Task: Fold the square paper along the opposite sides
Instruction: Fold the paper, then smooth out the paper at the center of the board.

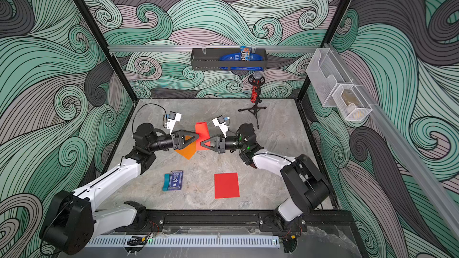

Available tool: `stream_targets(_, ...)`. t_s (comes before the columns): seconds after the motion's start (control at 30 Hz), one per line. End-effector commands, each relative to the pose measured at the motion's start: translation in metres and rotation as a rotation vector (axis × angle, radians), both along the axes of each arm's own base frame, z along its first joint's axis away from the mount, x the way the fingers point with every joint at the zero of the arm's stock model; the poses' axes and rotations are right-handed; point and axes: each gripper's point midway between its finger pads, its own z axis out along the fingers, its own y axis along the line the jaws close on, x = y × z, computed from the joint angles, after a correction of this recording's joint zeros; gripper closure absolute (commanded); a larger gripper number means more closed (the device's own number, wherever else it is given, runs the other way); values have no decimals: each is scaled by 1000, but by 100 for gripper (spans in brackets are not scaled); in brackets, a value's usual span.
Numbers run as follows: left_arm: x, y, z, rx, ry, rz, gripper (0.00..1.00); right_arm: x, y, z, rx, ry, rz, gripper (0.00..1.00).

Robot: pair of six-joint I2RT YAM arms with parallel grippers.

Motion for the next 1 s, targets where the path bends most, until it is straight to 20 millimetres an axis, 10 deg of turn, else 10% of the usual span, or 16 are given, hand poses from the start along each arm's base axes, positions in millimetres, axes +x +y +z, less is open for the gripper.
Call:
stream_targets(0.0,-3,-4,17,-30,-67,-28,39,-8,2,21,40,-56,32,99)
stream_targets(0.37,2,-9,16,-21,-60,-36,91,-9,3,19,36,-49,38,97)
stream_targets(0.6,18,-10,3,49,-22,0,100,4,-8,4,-47,-75,-40,66)
stream_targets(0.73,45,-11,-37,187,53,67,100,38,-42,-15,-207,-246,-303,40)
stream_targets(0.97,74,-36,-137,523,215,-2,100,34,-94,-24,-243,-708,-615,37)
